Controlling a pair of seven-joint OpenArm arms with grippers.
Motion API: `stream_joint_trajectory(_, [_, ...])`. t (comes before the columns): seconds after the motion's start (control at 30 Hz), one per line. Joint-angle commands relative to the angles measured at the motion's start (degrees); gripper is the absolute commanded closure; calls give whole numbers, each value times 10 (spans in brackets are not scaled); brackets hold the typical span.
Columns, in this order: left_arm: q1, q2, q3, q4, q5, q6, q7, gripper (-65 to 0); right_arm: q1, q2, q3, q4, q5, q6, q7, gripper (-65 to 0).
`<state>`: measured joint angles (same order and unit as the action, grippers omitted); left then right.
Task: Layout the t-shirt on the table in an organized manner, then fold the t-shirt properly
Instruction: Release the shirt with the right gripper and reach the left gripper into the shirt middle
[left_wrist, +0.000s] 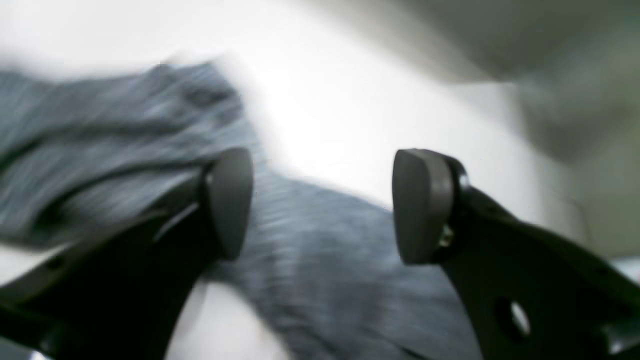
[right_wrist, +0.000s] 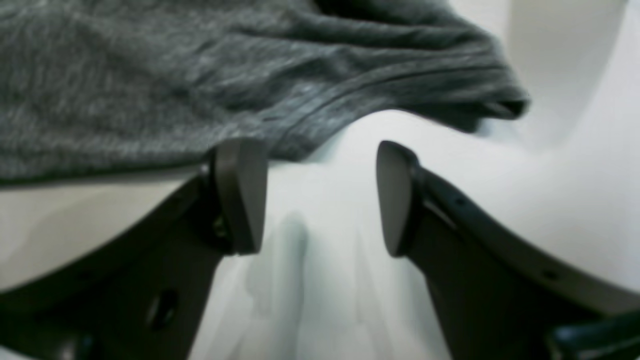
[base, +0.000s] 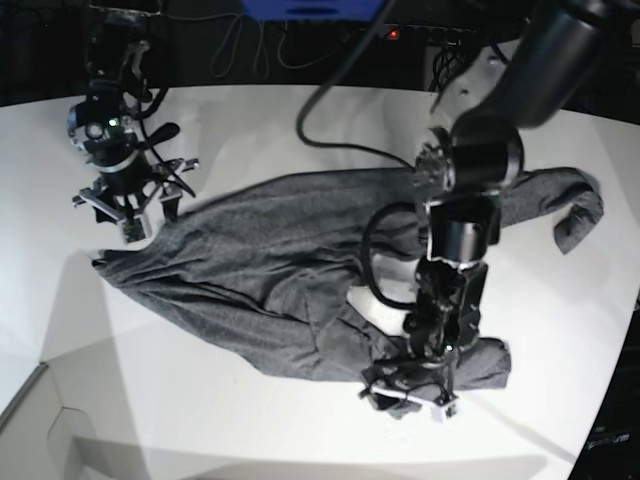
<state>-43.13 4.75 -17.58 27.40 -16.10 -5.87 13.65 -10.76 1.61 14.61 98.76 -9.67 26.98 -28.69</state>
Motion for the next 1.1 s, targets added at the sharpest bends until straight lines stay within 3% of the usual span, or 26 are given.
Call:
stream_joint_trajectory(0.0, [-37, 4, 0, -20, -3, -9, -39, -422, 3, -2, -1, 12, 5, -3, 14, -355])
stream_joint_trajectory(0.07, [-51, 5, 0, -75, -2, -9, -82, -422, 2, -2, -1, 10, 5, -3, 14, -355])
stream_joint_trajectory(0.2, [-59, 7, 12, -109, -1, -9, -113, -422, -7, -4, -3, 10, 5, -3, 14, -355])
stream_joint_trajectory(0.37, [-57, 7, 73, -124, -6, -5, -116, -422, -9, -18, -3, 10, 5, -3, 14, -355])
stream_joint_trajectory(0.7, [-28, 1, 76, -132, -6, -7, -117, -413, -9, -19, -3, 7, 5, -3, 14, -355])
stream_joint_trajectory(0.77, [-25, 1, 76, -129, -6, -9, -117, -355, -9, -19, -3, 6, 5, -3, 14, -355])
stream_joint_trajectory(0.9, [-23, 1, 75, -128, -6, -9, -118, -160, -9, -19, -4, 5, 5, -3, 14, -355])
stream_joint_trajectory(1.07, [-24, 5, 75, -114, -6, -9, -118, -51, -10, -18, -4, 5, 5, -3, 14, -355])
